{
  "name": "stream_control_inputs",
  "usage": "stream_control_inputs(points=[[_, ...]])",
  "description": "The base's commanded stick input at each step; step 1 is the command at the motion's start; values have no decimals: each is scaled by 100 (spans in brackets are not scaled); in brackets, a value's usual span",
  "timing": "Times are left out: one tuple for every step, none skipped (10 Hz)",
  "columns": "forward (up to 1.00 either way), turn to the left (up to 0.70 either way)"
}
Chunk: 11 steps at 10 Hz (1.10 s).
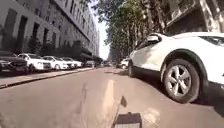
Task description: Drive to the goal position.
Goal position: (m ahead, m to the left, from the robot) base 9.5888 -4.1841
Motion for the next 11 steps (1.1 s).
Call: stream_control_inputs(points=[[70, 0], [70, 0], [70, 0], [70, 0], [70, 0], [70, 0], [70, 0], [70, 0], [70, 2], [70, 14], [70, 14]])
